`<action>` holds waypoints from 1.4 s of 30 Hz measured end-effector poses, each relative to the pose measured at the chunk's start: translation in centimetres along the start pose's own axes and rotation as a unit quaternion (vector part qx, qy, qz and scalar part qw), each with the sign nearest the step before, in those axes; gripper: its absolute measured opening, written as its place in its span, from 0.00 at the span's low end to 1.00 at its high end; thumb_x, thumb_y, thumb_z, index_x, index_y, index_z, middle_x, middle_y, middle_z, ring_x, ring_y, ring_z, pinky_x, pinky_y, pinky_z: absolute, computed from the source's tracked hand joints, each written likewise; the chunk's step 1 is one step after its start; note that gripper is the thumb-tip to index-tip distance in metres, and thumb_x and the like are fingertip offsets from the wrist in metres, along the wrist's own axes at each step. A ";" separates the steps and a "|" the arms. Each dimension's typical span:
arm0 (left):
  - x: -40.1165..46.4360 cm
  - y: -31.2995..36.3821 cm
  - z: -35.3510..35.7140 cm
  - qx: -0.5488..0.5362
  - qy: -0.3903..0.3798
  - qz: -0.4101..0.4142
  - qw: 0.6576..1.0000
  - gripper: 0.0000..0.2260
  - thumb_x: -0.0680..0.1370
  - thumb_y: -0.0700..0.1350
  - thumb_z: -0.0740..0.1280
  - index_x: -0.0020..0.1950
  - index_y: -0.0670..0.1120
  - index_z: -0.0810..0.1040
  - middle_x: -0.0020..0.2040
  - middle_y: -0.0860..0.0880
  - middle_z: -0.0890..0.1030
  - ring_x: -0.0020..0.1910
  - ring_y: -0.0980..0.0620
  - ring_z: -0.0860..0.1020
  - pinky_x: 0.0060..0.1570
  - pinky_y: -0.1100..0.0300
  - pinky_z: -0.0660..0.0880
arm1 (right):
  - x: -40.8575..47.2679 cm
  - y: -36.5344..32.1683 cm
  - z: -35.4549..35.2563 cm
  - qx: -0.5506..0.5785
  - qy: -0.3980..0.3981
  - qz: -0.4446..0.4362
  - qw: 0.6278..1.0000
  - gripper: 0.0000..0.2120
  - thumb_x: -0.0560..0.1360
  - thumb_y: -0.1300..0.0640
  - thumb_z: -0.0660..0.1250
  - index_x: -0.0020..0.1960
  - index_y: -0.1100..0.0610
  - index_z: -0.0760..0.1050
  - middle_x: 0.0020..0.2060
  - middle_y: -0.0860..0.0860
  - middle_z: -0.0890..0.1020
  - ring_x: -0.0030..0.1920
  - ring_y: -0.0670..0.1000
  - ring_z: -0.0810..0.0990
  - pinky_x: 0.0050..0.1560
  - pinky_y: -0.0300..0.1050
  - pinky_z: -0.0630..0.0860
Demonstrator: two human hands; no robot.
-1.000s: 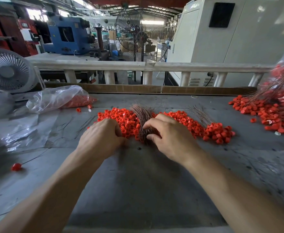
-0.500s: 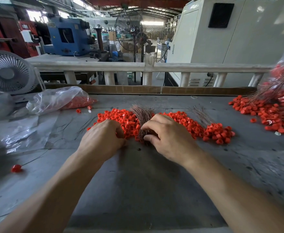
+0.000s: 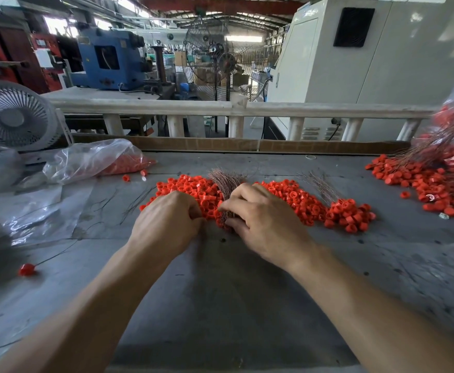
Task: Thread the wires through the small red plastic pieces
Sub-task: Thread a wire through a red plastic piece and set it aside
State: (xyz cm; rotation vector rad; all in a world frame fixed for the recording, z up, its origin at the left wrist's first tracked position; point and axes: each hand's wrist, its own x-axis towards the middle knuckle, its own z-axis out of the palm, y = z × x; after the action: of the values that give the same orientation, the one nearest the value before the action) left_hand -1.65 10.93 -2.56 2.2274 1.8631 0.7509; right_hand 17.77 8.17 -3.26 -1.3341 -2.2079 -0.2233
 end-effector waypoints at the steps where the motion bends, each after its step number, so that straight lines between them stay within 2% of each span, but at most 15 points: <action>1: 0.0 0.1 0.0 -0.003 0.007 0.001 1.000 0.04 0.74 0.49 0.74 0.40 0.53 0.82 0.37 0.56 0.79 0.38 0.56 0.76 0.36 0.58 0.71 | 0.0 -0.1 0.1 -0.007 -0.007 -0.003 1.000 0.10 0.78 0.52 0.72 0.59 0.51 0.83 0.52 0.46 0.78 0.56 0.50 0.74 0.55 0.48 0.77; 5: -0.1 0.3 -0.2 -0.022 0.031 0.005 0.999 0.05 0.75 0.50 0.75 0.40 0.53 0.82 0.37 0.56 0.81 0.37 0.56 0.78 0.37 0.57 0.75 | 0.0 -0.3 0.3 -0.020 -0.010 -0.003 1.000 0.06 0.79 0.53 0.70 0.53 0.53 0.83 0.51 0.47 0.78 0.55 0.51 0.74 0.52 0.52 0.77; 9: -0.1 0.5 -0.2 -0.039 0.038 -0.001 0.998 0.07 0.74 0.48 0.75 0.38 0.52 0.81 0.35 0.56 0.80 0.33 0.58 0.76 0.32 0.59 0.72 | 0.0 -0.3 0.2 -0.024 -0.017 -0.018 0.999 0.09 0.79 0.52 0.69 0.57 0.52 0.82 0.54 0.47 0.78 0.56 0.51 0.74 0.56 0.50 0.76; 11: -0.1 0.6 -0.2 -0.041 0.042 -0.002 0.998 0.06 0.74 0.48 0.75 0.38 0.52 0.81 0.35 0.56 0.80 0.33 0.57 0.77 0.33 0.58 0.74 | -0.1 -0.4 0.3 -0.027 -0.028 -0.025 0.999 0.10 0.79 0.52 0.68 0.59 0.51 0.82 0.55 0.48 0.78 0.57 0.52 0.73 0.58 0.50 0.75; 13: -0.1 0.6 -0.2 -0.046 0.044 -0.001 0.998 0.05 0.74 0.47 0.75 0.39 0.52 0.81 0.35 0.56 0.80 0.35 0.57 0.77 0.35 0.56 0.76 | -0.1 -0.7 0.3 -0.035 -0.029 -0.027 0.999 0.08 0.80 0.52 0.67 0.56 0.52 0.83 0.55 0.48 0.78 0.56 0.52 0.73 0.58 0.51 0.75; 16: 0.0 0.6 -0.1 -0.059 0.045 -0.001 0.997 0.03 0.75 0.47 0.74 0.45 0.53 0.81 0.38 0.57 0.81 0.39 0.55 0.79 0.39 0.55 0.77 | -0.1 -0.8 0.4 -0.037 -0.017 -0.031 0.999 0.06 0.80 0.56 0.68 0.52 0.53 0.83 0.53 0.49 0.78 0.55 0.52 0.74 0.56 0.51 0.76; 19: 0.1 0.4 0.0 -0.070 0.048 -0.003 0.996 0.06 0.76 0.47 0.74 0.52 0.54 0.83 0.43 0.57 0.81 0.45 0.53 0.79 0.43 0.57 0.74 | 0.0 -0.9 0.5 -0.038 0.005 -0.041 0.998 0.03 0.78 0.60 0.70 0.50 0.54 0.82 0.52 0.48 0.79 0.53 0.52 0.75 0.54 0.50 0.76; 22: 0.2 0.3 0.1 -0.083 0.051 -0.007 0.995 0.06 0.77 0.47 0.73 0.52 0.54 0.84 0.44 0.56 0.82 0.46 0.53 0.79 0.43 0.57 0.74 | 0.0 -1.2 0.4 -0.020 0.012 -0.053 0.998 0.03 0.78 0.56 0.67 0.50 0.54 0.79 0.51 0.48 0.80 0.53 0.52 0.76 0.56 0.51 0.75; 28: 0.3 0.2 0.1 -0.102 0.056 -0.012 0.993 0.04 0.77 0.46 0.73 0.50 0.54 0.82 0.42 0.57 0.82 0.42 0.56 0.80 0.42 0.57 0.77 | -0.1 -1.6 -0.1 0.029 -0.018 -0.036 0.999 0.21 0.76 0.40 0.53 0.47 0.54 0.78 0.48 0.47 0.80 0.50 0.51 0.76 0.55 0.48 0.74; 30: 0.4 0.2 0.1 -0.112 0.057 -0.015 0.992 0.04 0.77 0.47 0.73 0.50 0.55 0.82 0.41 0.58 0.82 0.40 0.58 0.80 0.38 0.60 0.76 | -0.1 -1.5 -0.2 0.032 -0.023 -0.031 0.999 0.19 0.77 0.41 0.55 0.47 0.54 0.78 0.46 0.47 0.80 0.48 0.51 0.75 0.54 0.48 0.74; 33: 0.4 0.2 0.1 -0.122 0.052 -0.016 0.991 0.04 0.77 0.47 0.72 0.50 0.56 0.82 0.41 0.59 0.82 0.38 0.60 0.79 0.34 0.63 0.72 | 0.0 -1.1 -0.2 0.030 -0.002 -0.008 1.000 0.05 0.79 0.56 0.65 0.50 0.54 0.80 0.46 0.48 0.81 0.49 0.52 0.76 0.55 0.52 0.75; 35: 0.4 0.2 0.0 -0.128 0.050 -0.018 0.990 0.04 0.78 0.47 0.72 0.50 0.56 0.82 0.40 0.59 0.81 0.38 0.62 0.79 0.33 0.65 0.70 | 0.1 -0.5 -0.3 0.020 0.002 0.007 1.000 0.09 0.78 0.61 0.67 0.56 0.54 0.81 0.51 0.48 0.82 0.54 0.53 0.76 0.59 0.52 0.74; 38: 0.4 0.2 0.0 -0.136 0.044 -0.021 0.989 0.04 0.78 0.46 0.71 0.49 0.57 0.82 0.40 0.59 0.82 0.38 0.60 0.79 0.34 0.64 0.70 | 0.1 0.2 -0.6 -0.014 -0.045 0.015 0.999 0.15 0.80 0.59 0.67 0.65 0.50 0.80 0.58 0.45 0.79 0.59 0.51 0.73 0.65 0.49 0.70; 42: 0.3 0.4 0.0 -0.131 0.040 -0.019 0.990 0.04 0.77 0.47 0.72 0.48 0.57 0.82 0.40 0.59 0.82 0.39 0.60 0.80 0.37 0.62 0.74 | 0.1 0.1 -0.6 -0.013 -0.051 0.011 0.999 0.12 0.79 0.53 0.69 0.62 0.49 0.81 0.59 0.45 0.78 0.60 0.50 0.72 0.65 0.51 0.70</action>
State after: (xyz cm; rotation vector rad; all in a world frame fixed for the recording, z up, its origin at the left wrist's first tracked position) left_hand -1.26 11.12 -2.34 2.0206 1.7197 1.0257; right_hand 18.09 8.07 -2.70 -1.4114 -2.2812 -0.1803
